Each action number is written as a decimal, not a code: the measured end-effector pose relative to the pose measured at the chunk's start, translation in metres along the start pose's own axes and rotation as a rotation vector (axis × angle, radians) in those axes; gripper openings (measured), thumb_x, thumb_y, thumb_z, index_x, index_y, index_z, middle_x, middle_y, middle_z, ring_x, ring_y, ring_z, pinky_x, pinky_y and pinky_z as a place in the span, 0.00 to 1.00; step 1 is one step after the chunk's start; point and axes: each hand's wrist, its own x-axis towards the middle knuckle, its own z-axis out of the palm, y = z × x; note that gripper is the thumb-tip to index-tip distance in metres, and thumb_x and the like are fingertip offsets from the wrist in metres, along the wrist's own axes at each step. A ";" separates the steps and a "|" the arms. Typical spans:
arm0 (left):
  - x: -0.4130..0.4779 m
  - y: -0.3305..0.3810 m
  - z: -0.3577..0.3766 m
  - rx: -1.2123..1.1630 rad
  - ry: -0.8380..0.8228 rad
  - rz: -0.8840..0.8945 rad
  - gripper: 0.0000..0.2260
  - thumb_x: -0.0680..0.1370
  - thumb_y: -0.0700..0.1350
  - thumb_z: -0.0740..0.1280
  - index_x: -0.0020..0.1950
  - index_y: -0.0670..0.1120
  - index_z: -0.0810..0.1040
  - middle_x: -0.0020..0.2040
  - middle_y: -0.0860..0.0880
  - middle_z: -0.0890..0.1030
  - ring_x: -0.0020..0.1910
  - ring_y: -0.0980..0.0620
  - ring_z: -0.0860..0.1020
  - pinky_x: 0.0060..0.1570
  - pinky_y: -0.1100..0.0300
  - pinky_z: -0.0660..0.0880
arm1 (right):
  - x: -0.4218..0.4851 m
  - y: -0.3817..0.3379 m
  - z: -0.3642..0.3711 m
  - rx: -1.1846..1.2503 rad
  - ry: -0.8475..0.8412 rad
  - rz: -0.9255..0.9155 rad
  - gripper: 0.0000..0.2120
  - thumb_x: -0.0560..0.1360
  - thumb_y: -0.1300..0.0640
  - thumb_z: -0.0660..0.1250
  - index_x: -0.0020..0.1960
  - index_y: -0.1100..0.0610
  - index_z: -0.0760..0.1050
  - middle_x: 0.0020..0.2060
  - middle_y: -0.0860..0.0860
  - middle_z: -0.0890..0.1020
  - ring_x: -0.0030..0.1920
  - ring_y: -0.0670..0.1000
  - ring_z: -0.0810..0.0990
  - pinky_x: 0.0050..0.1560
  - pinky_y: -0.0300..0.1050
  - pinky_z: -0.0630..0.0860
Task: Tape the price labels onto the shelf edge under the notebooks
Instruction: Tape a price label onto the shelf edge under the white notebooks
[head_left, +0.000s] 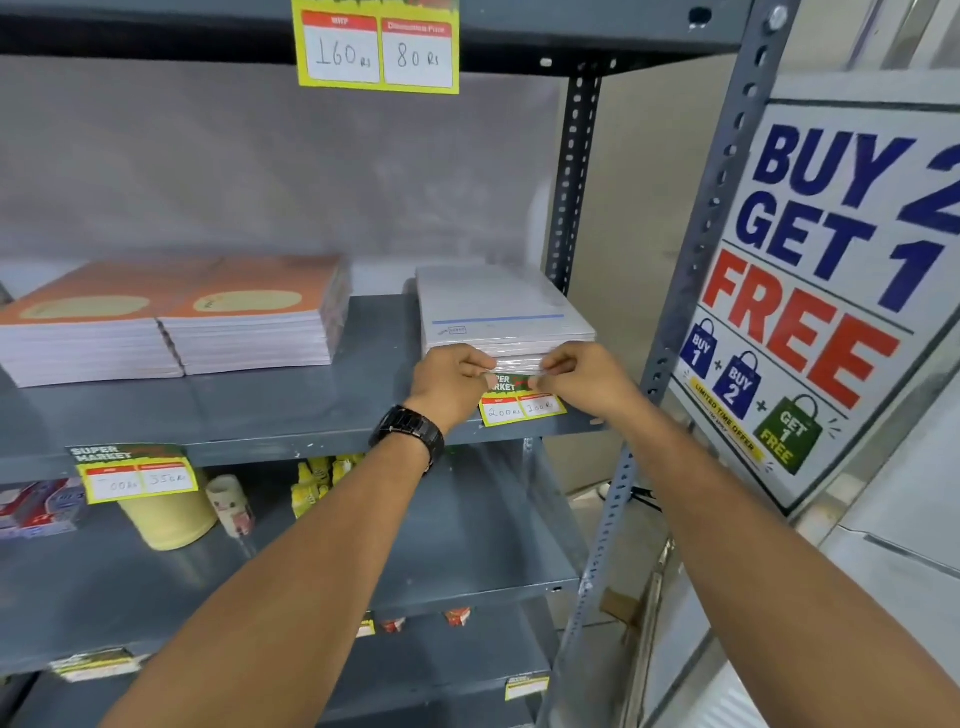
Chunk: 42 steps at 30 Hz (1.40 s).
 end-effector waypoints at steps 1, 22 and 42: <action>-0.002 0.001 0.001 -0.008 0.001 0.002 0.07 0.73 0.38 0.73 0.47 0.48 0.83 0.37 0.54 0.81 0.38 0.58 0.79 0.43 0.67 0.74 | -0.001 -0.002 -0.001 0.021 -0.012 0.007 0.16 0.65 0.54 0.79 0.49 0.56 0.81 0.43 0.51 0.84 0.45 0.48 0.82 0.41 0.37 0.75; -0.049 -0.024 -0.002 0.132 0.009 0.257 0.05 0.70 0.41 0.75 0.43 0.50 0.84 0.37 0.56 0.82 0.34 0.61 0.78 0.37 0.73 0.73 | -0.050 0.003 0.011 -0.195 -0.103 -0.386 0.06 0.73 0.61 0.72 0.48 0.53 0.84 0.41 0.52 0.81 0.41 0.49 0.77 0.43 0.42 0.72; -0.054 -0.040 0.007 0.381 0.068 0.340 0.05 0.73 0.46 0.72 0.49 0.51 0.84 0.45 0.51 0.84 0.42 0.52 0.81 0.44 0.54 0.79 | -0.068 0.013 0.037 -0.178 0.125 -0.274 0.02 0.71 0.60 0.74 0.44 0.54 0.85 0.39 0.48 0.83 0.40 0.47 0.79 0.42 0.37 0.74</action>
